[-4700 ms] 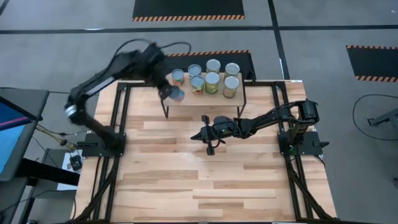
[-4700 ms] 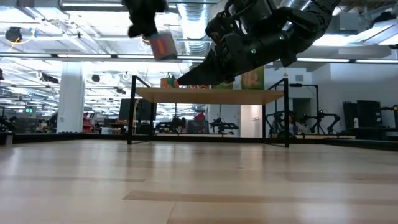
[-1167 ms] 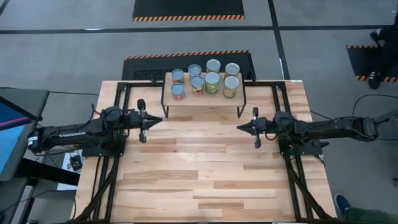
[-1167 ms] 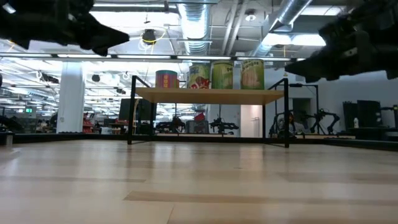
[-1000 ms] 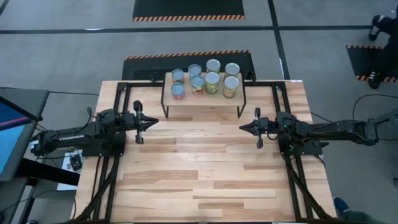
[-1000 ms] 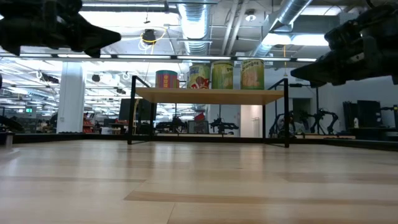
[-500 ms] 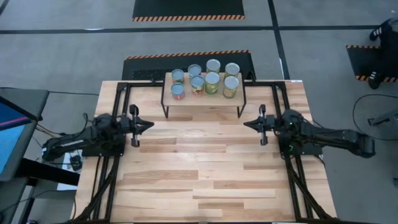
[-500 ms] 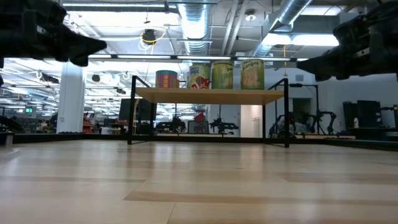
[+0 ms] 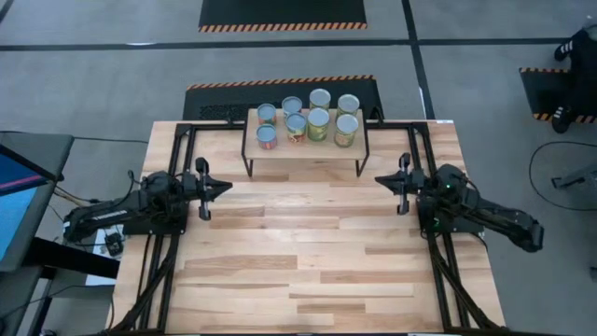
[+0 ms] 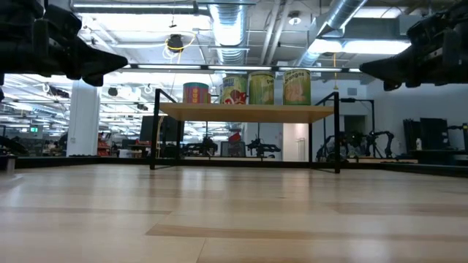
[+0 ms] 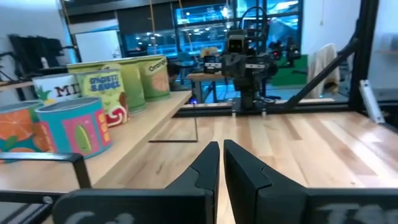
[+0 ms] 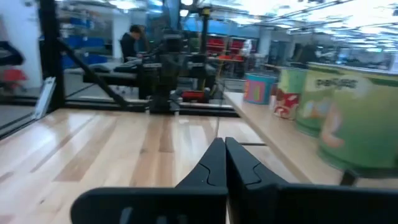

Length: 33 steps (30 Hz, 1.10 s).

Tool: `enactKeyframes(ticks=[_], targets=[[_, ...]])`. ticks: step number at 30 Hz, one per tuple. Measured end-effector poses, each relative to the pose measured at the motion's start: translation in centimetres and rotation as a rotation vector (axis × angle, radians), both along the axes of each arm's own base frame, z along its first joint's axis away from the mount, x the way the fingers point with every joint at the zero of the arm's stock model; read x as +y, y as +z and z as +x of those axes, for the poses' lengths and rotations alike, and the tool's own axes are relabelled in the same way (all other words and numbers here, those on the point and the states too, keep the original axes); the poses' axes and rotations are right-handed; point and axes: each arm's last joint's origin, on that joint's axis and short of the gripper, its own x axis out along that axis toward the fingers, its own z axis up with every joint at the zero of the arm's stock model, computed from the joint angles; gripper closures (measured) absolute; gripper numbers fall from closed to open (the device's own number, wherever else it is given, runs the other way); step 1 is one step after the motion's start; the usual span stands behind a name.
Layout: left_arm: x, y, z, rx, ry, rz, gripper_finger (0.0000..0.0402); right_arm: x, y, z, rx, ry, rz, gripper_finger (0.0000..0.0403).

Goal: Pick and place cans onto a shelf
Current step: Return to Home Position

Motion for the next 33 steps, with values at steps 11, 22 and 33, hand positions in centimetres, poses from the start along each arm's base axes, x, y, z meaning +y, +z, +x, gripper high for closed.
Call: enactKeyframes(ticks=[11, 22, 33], targets=[[0.0, 0.0, 0.0, 0.000, -0.004, -0.015, 0.0388, -0.2, 1.0, -0.2, -0.108, -0.134, -0.004, 0.0398], [0.0, -0.1, 0.0, 0.003, 0.006, -0.019, 0.0388, 0.0, 0.4, 0.0, -0.093, -0.300, 0.133, 0.0392], [0.2, -0.2, 0.0, 0.009, 0.052, -0.031, 0.0388, 0.0, -0.4, 0.1, -0.002, -0.301, 0.149, 0.0355]])
